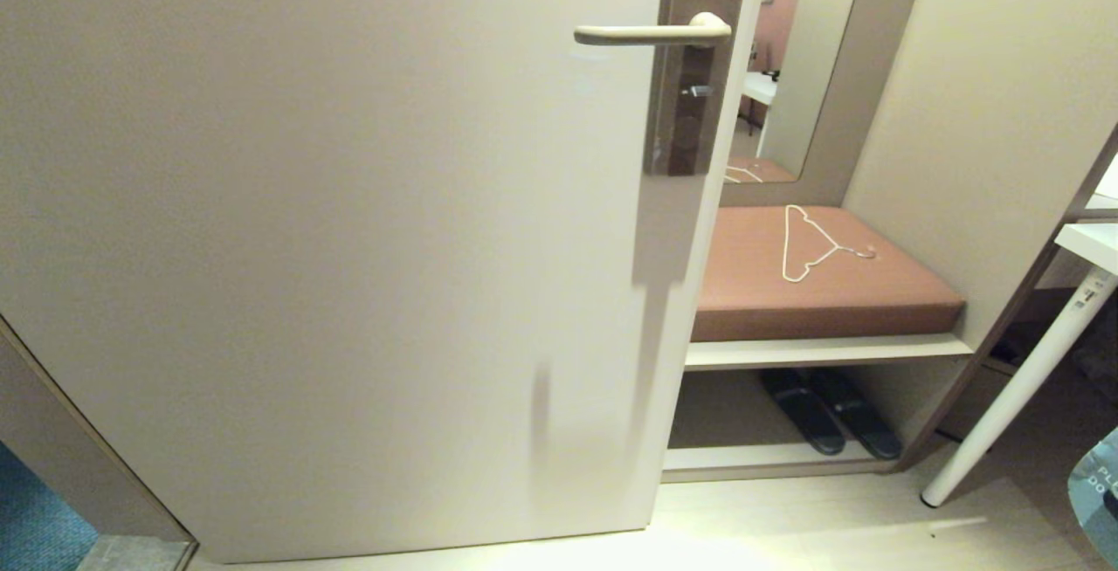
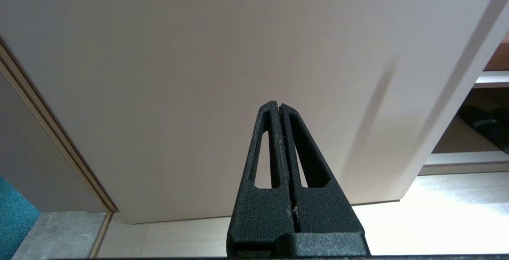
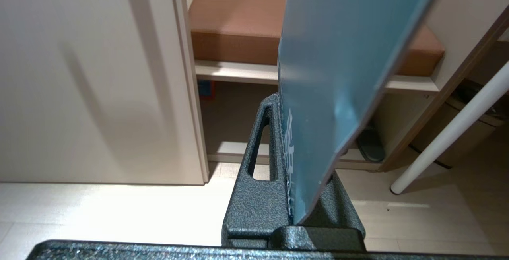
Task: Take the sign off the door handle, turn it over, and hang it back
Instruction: Hand it to the other hand
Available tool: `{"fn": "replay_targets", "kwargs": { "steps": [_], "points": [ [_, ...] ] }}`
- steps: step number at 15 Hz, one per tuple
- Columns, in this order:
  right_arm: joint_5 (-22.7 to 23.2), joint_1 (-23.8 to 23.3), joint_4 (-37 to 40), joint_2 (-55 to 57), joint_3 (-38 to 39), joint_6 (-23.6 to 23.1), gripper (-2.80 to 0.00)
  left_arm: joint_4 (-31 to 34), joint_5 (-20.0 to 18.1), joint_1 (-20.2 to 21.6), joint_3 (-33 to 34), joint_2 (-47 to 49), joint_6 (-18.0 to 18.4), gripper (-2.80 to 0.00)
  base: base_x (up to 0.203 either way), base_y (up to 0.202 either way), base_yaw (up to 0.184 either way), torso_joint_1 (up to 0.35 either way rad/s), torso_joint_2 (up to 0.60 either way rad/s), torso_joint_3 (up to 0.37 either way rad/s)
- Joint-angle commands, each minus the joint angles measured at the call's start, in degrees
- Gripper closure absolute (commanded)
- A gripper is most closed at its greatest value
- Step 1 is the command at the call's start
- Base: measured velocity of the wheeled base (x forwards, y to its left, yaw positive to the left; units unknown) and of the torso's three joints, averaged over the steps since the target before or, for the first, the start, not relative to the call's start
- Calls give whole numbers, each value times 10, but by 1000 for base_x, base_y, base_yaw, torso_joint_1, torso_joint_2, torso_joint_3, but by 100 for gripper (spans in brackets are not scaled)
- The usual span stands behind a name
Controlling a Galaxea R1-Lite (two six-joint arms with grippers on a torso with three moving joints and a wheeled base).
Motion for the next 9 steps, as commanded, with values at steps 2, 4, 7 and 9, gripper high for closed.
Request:
{"fn": "replay_targets", "kwargs": {
  "steps": [2, 4, 7, 9],
  "points": [
    [1, 1, 63, -89, 10, 0, 0, 0, 0, 0, 0, 0, 0, 0, 0, 0, 0, 0, 0, 0],
    [1, 7, 114, -124, 11, 0, 0, 0, 0, 0, 0, 0, 0, 0, 0, 0, 0, 0, 0, 0],
    [-3, 24, 137, -168, 11, -2, 0, 0, 0, 0, 0, 0, 0, 0, 0, 0, 0, 0, 0, 0],
    [-17, 28, 174, -221, 11, -5, 0, 0, 0, 0, 0, 0, 0, 0, 0, 0, 0, 0, 0, 0]
  ]
}}
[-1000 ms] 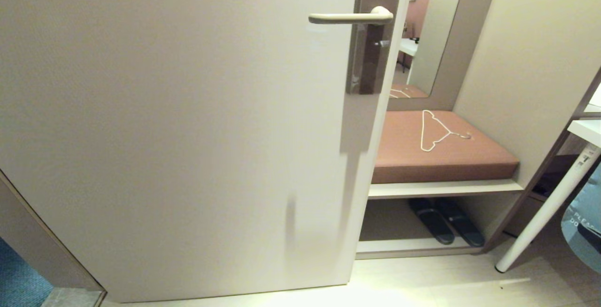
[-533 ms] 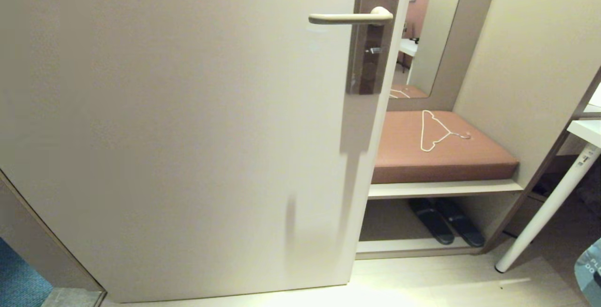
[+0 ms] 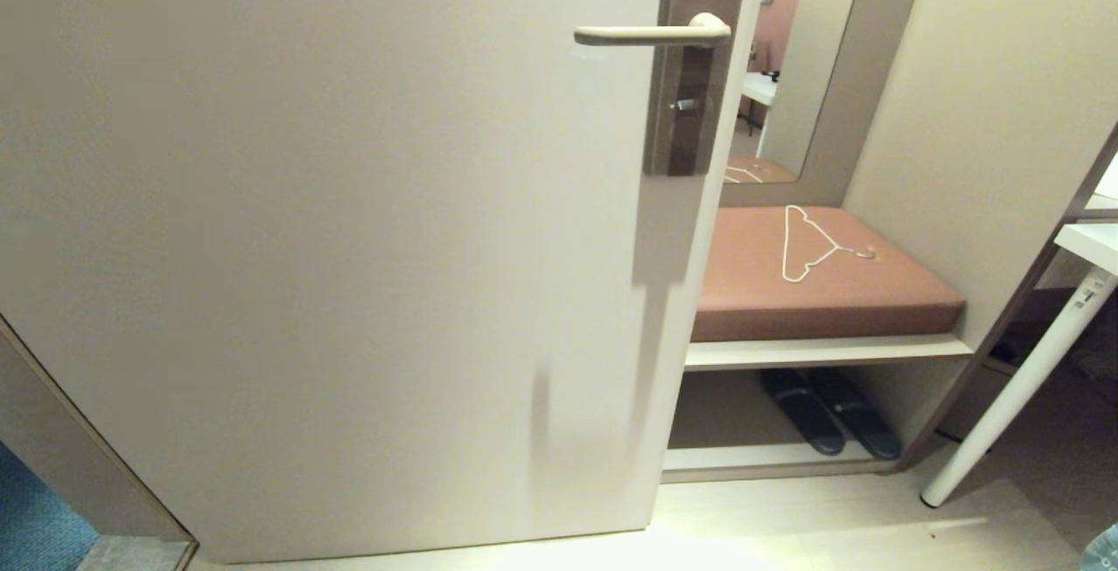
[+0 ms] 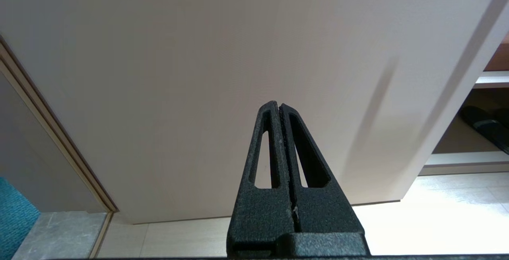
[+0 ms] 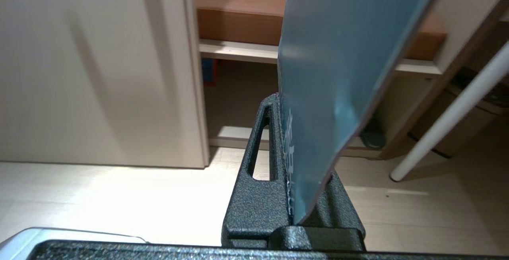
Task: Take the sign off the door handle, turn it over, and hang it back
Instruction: Hand it to the other hand
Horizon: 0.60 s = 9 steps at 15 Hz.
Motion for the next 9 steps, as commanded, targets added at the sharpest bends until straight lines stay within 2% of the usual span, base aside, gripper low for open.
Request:
{"fn": "replay_targets", "kwargs": {
  "steps": [1, 4, 9],
  "points": [
    [-9, 4, 18, -58, 0, -1, 0, 0, 0, 0, 0, 0, 0, 0, 0, 0, 0, 0, 0, 0],
    [-17, 5, 51, -105, -1, -1, 0, 0, 0, 0, 0, 0, 0, 0, 0, 0, 0, 0, 0, 0],
    [-18, 5, 50, -120, -1, 5, 0, 0, 0, 0, 0, 0, 0, 0, 0, 0, 0, 0, 0, 0]
  ]
}}
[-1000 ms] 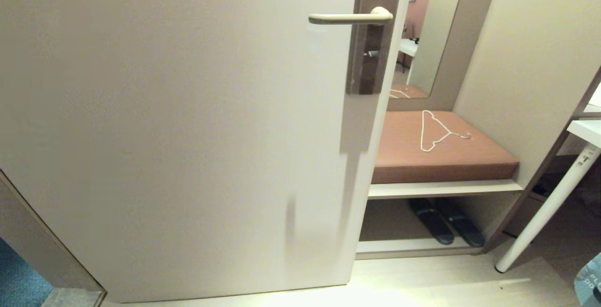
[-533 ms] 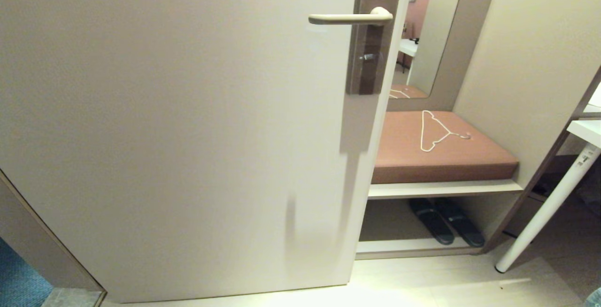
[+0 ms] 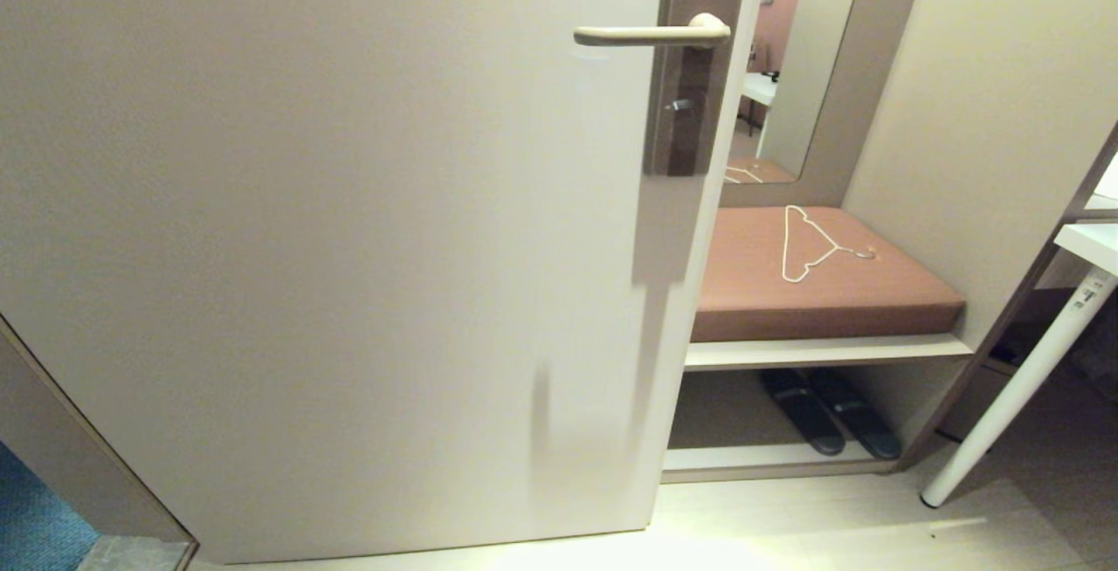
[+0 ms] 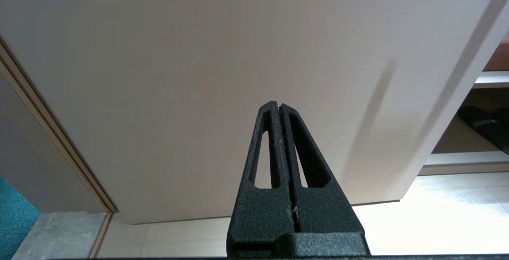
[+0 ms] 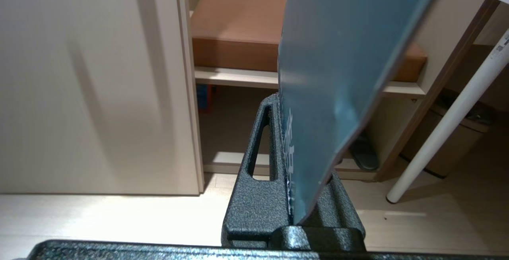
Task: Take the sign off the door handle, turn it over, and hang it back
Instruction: Hand it to the other hand
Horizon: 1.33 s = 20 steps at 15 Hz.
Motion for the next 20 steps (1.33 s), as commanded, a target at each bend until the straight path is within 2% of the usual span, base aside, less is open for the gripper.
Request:
{"fn": "replay_targets", "kwargs": {
  "steps": [1, 4, 20],
  "points": [
    [-1, 0, -1, -3, 0, 5, 0, 0, 1, 0, 0, 0, 0, 0, 0, 0, 0, 0, 0, 0],
    [-1, 0, -2, -3, 1, 20, 0, 0, 1, 0, 0, 0, 0, 0, 0, 0, 0, 0, 0, 0],
    [-1, 0, -2, -3, 1, 19, 0, 0, 1, 0, 0, 0, 0, 0, 0, 0, 0, 0, 0, 0]
  ]
}}
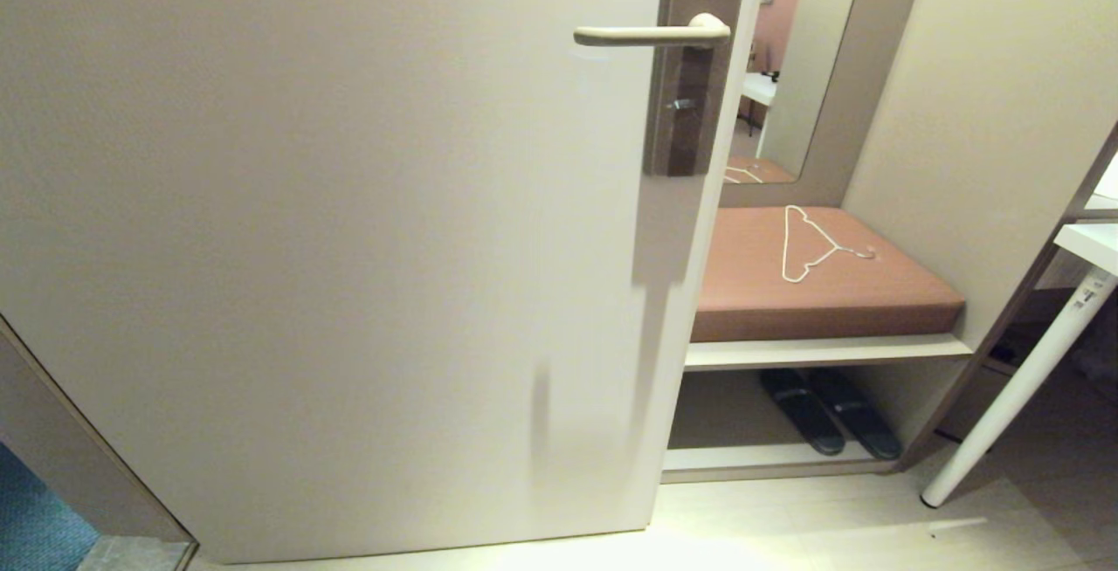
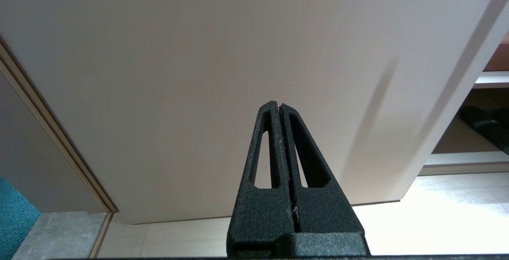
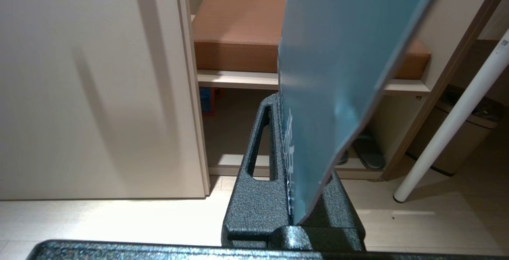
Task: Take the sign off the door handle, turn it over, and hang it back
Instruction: Hand it to the other hand
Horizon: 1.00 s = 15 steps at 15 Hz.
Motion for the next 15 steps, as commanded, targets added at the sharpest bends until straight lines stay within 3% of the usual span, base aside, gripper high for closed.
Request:
{"fn": "replay_targets", "kwargs": {
  "steps": [1, 15],
  "points": [
    [0, 0, 0, 1, 0, 0, 0, 0, 0, 0, 0, 0, 0, 0, 0, 0, 0, 0, 0, 0],
    [0, 0, 0, 1, 0, 0, 0, 1, 0, 0, 0, 0, 2, 0, 0, 0, 0, 0, 0, 0]
  ]
}}
